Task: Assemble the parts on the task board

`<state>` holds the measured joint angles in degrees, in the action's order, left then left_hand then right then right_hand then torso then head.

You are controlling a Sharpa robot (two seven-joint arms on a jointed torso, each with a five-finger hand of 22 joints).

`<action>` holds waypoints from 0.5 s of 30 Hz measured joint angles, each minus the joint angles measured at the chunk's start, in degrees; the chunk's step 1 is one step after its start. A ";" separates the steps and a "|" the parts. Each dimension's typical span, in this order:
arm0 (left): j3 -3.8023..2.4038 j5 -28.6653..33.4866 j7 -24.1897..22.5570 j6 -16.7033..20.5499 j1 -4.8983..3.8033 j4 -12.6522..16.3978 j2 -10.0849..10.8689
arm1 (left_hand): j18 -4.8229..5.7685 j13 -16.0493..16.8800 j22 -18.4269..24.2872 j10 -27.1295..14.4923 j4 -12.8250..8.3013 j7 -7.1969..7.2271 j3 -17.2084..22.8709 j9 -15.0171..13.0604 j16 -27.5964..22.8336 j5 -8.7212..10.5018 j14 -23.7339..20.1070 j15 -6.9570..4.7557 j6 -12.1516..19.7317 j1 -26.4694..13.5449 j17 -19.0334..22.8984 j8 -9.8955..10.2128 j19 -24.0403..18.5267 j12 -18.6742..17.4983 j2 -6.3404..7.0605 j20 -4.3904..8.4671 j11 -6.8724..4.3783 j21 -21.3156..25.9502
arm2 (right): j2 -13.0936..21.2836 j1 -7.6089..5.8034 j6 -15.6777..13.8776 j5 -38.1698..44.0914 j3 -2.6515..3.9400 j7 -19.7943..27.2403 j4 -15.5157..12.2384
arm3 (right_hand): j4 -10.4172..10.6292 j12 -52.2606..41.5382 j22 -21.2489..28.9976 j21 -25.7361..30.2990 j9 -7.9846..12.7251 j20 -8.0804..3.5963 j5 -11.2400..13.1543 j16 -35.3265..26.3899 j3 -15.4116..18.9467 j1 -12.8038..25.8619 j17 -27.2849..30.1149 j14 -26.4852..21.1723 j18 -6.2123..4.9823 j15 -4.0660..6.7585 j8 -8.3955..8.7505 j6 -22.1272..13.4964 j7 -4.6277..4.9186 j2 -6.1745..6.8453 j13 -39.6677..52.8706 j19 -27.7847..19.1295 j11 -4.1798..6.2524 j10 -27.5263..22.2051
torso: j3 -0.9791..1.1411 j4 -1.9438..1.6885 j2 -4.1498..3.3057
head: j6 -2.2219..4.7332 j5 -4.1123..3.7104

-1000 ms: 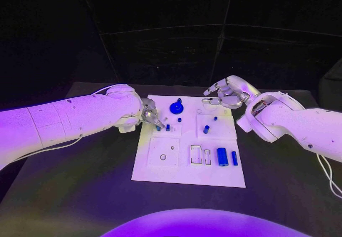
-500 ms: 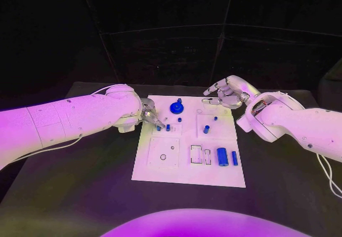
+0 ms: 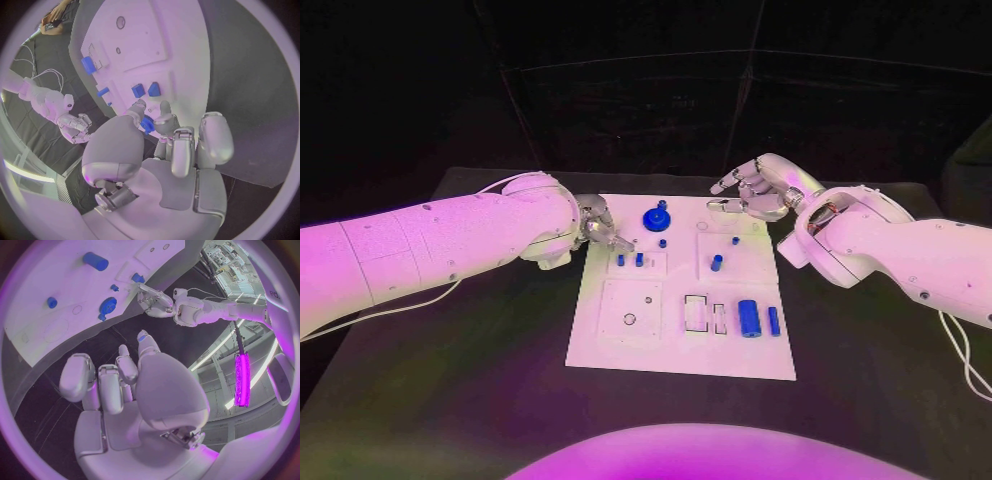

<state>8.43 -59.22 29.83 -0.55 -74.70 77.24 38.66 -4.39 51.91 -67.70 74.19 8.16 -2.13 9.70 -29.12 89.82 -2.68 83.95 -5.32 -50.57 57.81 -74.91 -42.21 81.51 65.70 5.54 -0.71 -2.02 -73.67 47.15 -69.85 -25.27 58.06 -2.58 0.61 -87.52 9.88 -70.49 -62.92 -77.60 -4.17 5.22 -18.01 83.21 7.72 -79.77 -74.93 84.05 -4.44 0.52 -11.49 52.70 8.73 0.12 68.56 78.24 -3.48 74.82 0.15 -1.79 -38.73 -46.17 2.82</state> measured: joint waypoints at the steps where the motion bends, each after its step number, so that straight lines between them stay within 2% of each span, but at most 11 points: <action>1: 0.00 0.53 -0.81 1.31 0.00 0.17 0.27 | 0.00 -0.92 0.81 -0.63 0.13 -0.25 -0.52 0.18 -0.03 0.00 0.00 0.00 0.52 0.47 0.00 0.35 -0.28 -0.66 -0.13 -0.19 0.20 0.67 | 0.00 0.00 0.00 0.00 0.00 0.00 0.01 | 0.00 0.00 0.00 0.00 0.00 0.00 0.00 0.00 0.00 0.00 0.00 0.00 0.00 0.00 0.00 0.00 0.00 0.00 0.00 0.00 0.00 0.00 | 0.00 0.00 0.01 | 0.02 -0.01; 3: 0.00 1.53 -2.19 3.26 0.00 0.42 0.69 | -0.16 -2.91 2.68 -1.85 0.26 -0.65 -1.55 0.60 -0.67 0.00 0.00 0.00 1.26 1.55 0.00 0.93 -1.30 -2.08 -0.27 -0.28 0.49 2.22 | 0.02 0.00 0.01 0.00 0.00 -0.01 0.02 | 0.00 0.00 0.00 0.00 0.00 0.00 0.00 0.00 0.00 0.00 0.00 0.00 0.00 0.00 0.00 0.00 0.00 0.00 0.00 0.00 0.00 0.00 | 0.00 -0.01 0.01 | 0.03 -0.05; 4: 0.00 2.14 -3.03 4.26 0.00 0.56 0.91 | -1.03 -4.51 4.40 -2.94 0.36 -0.93 -2.26 0.84 -1.24 0.00 0.02 0.02 1.62 2.27 0.00 1.00 -2.10 -3.19 -0.42 -0.45 0.72 3.68 | 0.03 0.00 0.01 0.00 0.00 -0.01 0.03 | 0.00 0.00 0.00 0.00 0.00 0.00 0.00 0.00 0.00 0.00 0.00 0.00 0.00 0.00 0.00 0.00 0.00 0.00 0.00 0.00 0.00 0.00 | 0.00 -0.02 0.01 | 0.03 -0.05; 5: 0.00 3.08 -4.24 5.57 0.00 0.68 1.15 | -1.37 -7.16 7.27 -4.67 0.39 -1.12 -2.81 1.08 -2.25 0.00 0.09 0.35 2.36 3.03 0.00 1.43 -3.46 -5.14 -0.54 -0.63 0.97 6.08 | 0.05 0.00 0.01 0.00 0.00 -0.01 0.05 | 0.00 0.00 0.00 0.00 0.00 0.00 0.00 0.00 0.00 0.00 0.00 0.00 0.00 0.00 0.00 0.00 0.00 0.00 0.00 0.00 0.00 0.00 | 0.00 -0.03 0.01 | 0.03 -0.07; 7: 0.00 4.56 -6.19 7.29 0.00 0.75 1.42 | -3.23 -13.20 14.73 -9.08 0.34 -1.95 -3.93 1.73 -5.15 0.00 0.00 1.29 4.03 4.56 0.00 2.34 -7.19 -9.85 -0.75 -1.17 1.71 12.65 | 0.06 0.00 0.01 0.00 0.00 -0.02 0.07 | 0.00 0.00 0.00 0.00 0.00 0.00 0.00 0.00 0.00 0.00 0.00 0.00 0.00 0.00 0.00 0.00 0.00 0.00 0.00 0.00 0.00 0.00 | 0.01 -0.04 0.01 | 0.03 -0.09; 9: 0.00 6.33 -8.81 8.98 0.00 0.75 1.62 | -4.10 -15.22 21.51 -11.56 0.12 -2.75 -4.57 2.26 -8.09 0.00 0.01 1.90 5.01 5.75 0.16 2.85 -10.98 -11.77 -0.99 -1.74 2.46 18.88 | 0.06 0.00 0.01 0.00 0.00 -0.02 0.10 | 0.00 0.00 0.00 0.00 0.00 0.00 0.00 0.00 0.00 0.00 0.01 0.00 0.00 0.00 0.00 0.00 0.00 0.00 0.00 0.00 0.00 0.00 | 0.02 -0.04 0.01 | 0.08 -0.12; 10: 0.00 7.10 -10.11 9.60 0.00 0.74 1.63 | -4.88 -15.77 25.37 -13.10 -0.14 -3.30 -4.82 2.62 -10.68 0.00 -0.82 2.55 5.55 6.65 2.39 3.25 -13.61 -12.57 -1.07 -2.13 2.96 22.73 | 0.06 0.00 0.01 0.00 0.00 -0.02 0.12 | 0.00 0.00 0.00 0.00 0.00 0.00 0.00 0.00 0.00 0.00 0.01 0.00 0.00 0.00 0.00 0.00 0.00 0.00 0.00 0.00 0.00 0.00 | 0.03 -0.04 0.01 | 0.12 -0.17; 11: 0.00 7.80 -11.46 10.14 0.00 0.72 1.62 | -4.91 -16.71 28.57 -16.42 -0.95 -4.31 -5.08 3.53 -16.83 0.00 -5.15 3.62 7.02 8.94 9.56 4.41 -17.09 -14.25 -1.28 -2.93 4.10 26.91 | 0.06 0.00 0.01 0.00 0.00 -0.02 0.13 | 0.00 0.00 0.00 0.00 0.00 0.00 0.00 0.00 0.00 0.00 0.01 0.00 0.00 0.00 0.00 0.00 0.00 0.00 0.00 0.00 0.00 0.00 | 0.03 -0.04 0.01 | 0.16 -0.20; 13: 0.09 9.29 -15.05 11.24 0.00 0.47 1.35 | -4.91 -17.99 30.78 -20.23 -2.66 -5.43 -4.51 4.90 -24.56 0.00 -11.42 4.84 8.29 12.80 18.48 5.91 -20.17 -16.30 -1.90 -3.90 5.40 30.44 | 0.05 0.01 0.01 0.00 0.00 -0.03 0.18 | 0.00 0.00 0.00 0.00 -0.01 0.00 0.00 0.00 0.00 0.00 0.01 0.00 0.00 0.00 0.00 0.00 0.00 0.00 0.00 0.00 0.00 0.00 | 0.03 -0.04 0.01 | 0.32 -0.26; 14: 0.28 9.76 -16.74 11.63 0.00 0.29 1.10 | -4.91 -19.08 31.87 -22.81 -4.18 -5.96 -3.56 5.90 -29.80 -0.04 -16.12 5.54 8.73 15.89 24.48 6.97 -21.87 -17.98 -2.49 -4.45 6.11 32.34 | 0.04 0.01 0.01 0.00 0.00 -0.03 0.21 | 0.00 0.00 -0.01 0.00 -0.01 0.00 0.00 0.00 0.00 0.00 0.01 0.00 0.00 0.00 0.01 0.00 0.00 0.00 0.01 0.00 0.00 0.00 | 0.03 -0.04 0.01 | 0.40 -0.29; 15: 0.54 10.08 -18.43 11.95 -0.01 0.09 0.80 | -4.91 -20.11 32.50 -24.55 -5.49 -6.49 -2.26 6.73 -32.80 -0.14 -19.12 5.95 8.87 18.43 27.67 7.92 -23.03 -19.49 -3.07 -4.78 6.64 33.52 | 0.02 0.01 0.01 0.00 0.00 -0.03 0.25 | 0.02 0.00 -0.01 0.00 -0.01 0.00 0.00 0.00 0.02 0.01 0.01 0.00 0.00 0.00 0.01 0.00 0.00 -0.01 0.01 0.00 0.00 0.00 | 0.04 -0.04 0.00 | 0.53 -0.35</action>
<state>8.97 -49.14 11.40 11.40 -74.71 77.33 39.46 -9.30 31.81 -35.19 49.63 2.67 -8.62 7.45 -22.39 57.02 -2.82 64.82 0.63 -41.69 76.23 -47.24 -34.29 58.48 46.21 2.47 -5.49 4.62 -40.15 47.17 -69.84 -25.26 58.05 -2.58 0.58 -87.27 9.90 -70.49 -62.93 -77.60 -4.18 5.22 -18.01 83.21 7.75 -79.76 -74.92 84.04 -4.43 0.51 -11.48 52.71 8.73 0.11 68.56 78.24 -3.48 74.82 0.19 -1.83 -38.73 -45.64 2.47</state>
